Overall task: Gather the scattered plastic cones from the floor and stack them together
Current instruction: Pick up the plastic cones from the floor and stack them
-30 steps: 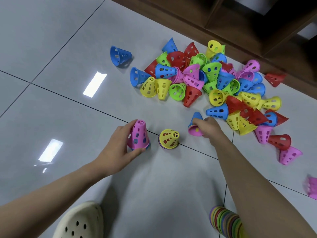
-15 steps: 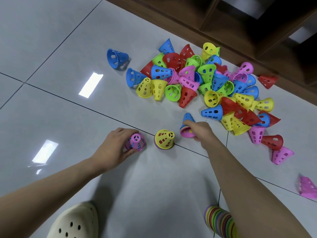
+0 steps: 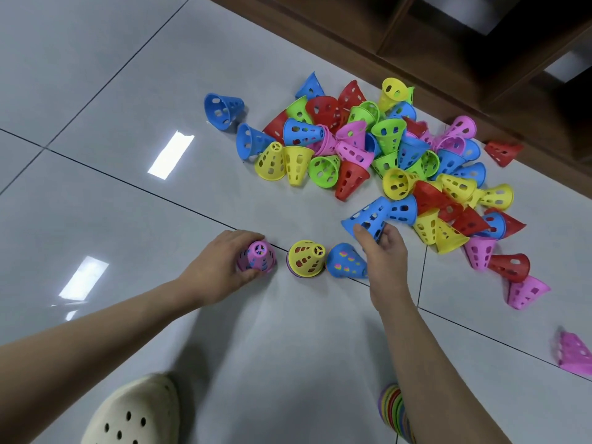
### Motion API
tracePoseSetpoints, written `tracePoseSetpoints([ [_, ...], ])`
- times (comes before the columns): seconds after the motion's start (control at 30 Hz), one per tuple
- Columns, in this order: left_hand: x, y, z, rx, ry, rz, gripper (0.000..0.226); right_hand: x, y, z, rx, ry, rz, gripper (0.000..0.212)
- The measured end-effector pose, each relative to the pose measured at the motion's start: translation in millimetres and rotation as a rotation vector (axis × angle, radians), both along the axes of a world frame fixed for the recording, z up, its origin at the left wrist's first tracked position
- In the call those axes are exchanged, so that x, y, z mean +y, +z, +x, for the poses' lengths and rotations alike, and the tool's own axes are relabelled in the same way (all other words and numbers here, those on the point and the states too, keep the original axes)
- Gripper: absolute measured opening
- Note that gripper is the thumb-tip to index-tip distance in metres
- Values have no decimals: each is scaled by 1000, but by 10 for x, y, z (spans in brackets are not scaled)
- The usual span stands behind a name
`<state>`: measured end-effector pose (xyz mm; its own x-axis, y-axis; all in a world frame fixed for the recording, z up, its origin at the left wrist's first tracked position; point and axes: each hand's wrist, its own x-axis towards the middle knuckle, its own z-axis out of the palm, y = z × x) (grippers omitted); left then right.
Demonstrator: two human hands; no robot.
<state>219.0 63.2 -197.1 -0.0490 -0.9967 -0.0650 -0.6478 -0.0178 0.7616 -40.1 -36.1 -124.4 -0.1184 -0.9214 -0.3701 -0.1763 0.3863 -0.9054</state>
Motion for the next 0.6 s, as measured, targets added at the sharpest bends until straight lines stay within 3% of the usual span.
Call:
tracePoseSetpoints([
  [0.1, -131, 136, -10, 110, 37, 89, 61, 209, 115, 136, -39, 49, -37, 24],
  [0.2, -382, 236, 41, 134, 108, 27, 62, 410, 75, 241, 4, 165, -96, 35],
  [0.33, -850, 207, 188, 36, 249, -59, 49, 556, -109, 307, 282, 330, -159, 52],
  [0.6, -1735, 125, 272, -86, 219, 56, 74, 521, -279, 214, 486, 474, -363, 51],
])
